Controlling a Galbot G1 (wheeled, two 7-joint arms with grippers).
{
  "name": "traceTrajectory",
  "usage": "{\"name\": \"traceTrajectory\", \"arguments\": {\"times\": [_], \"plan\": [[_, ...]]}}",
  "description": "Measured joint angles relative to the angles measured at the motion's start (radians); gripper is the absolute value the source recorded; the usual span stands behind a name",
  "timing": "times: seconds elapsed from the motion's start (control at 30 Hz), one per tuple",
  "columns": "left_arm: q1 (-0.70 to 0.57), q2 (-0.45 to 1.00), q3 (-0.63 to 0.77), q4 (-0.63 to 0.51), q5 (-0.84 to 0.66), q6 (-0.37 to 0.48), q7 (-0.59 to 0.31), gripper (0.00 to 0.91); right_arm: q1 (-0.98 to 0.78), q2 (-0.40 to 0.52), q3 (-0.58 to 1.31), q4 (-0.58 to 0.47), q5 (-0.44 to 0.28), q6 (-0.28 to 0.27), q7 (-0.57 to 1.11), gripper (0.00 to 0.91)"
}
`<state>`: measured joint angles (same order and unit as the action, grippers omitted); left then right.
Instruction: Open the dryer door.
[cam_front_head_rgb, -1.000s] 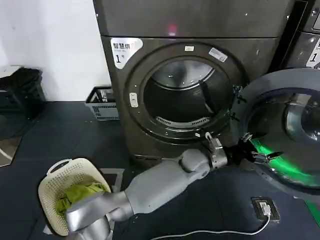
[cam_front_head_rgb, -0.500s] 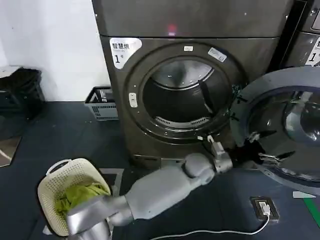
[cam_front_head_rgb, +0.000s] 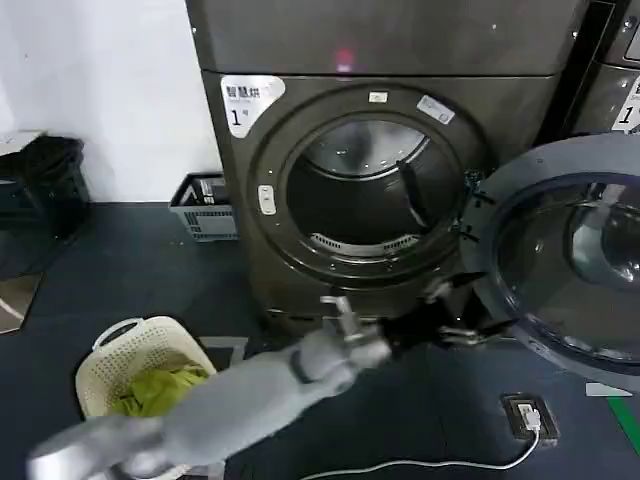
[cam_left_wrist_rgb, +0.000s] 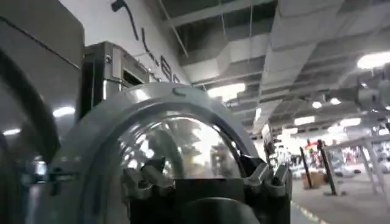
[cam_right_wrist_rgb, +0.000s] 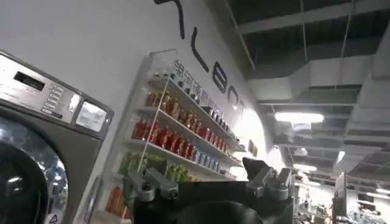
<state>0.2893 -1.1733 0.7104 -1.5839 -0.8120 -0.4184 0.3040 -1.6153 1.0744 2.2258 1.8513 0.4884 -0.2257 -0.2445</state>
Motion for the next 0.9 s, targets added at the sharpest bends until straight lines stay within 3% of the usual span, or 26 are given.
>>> {"name": "traceTrajectory", "arguments": {"times": [0.2,0.5,0.9], "plan": [[-0.007,0.27,-0.01,-0.177,-0.019,0.06,0.004,0.907,0.017,-0.007,0.002,0.024,-0.117,0.007,0.012,0.907],[0.056,0.685,-0.09,-0.395,-0.028,0.109,0.049,0.907,0.039,-0.049,0.065,0.008,-0.201,0.042,0.029,0.907],[0.39,1.095,-0.309,-0.381,0.127,0.133,0.034,0.907,0.075,-0.079,0.048,-0.031,-0.23,0.042,0.021,0.907]]}}
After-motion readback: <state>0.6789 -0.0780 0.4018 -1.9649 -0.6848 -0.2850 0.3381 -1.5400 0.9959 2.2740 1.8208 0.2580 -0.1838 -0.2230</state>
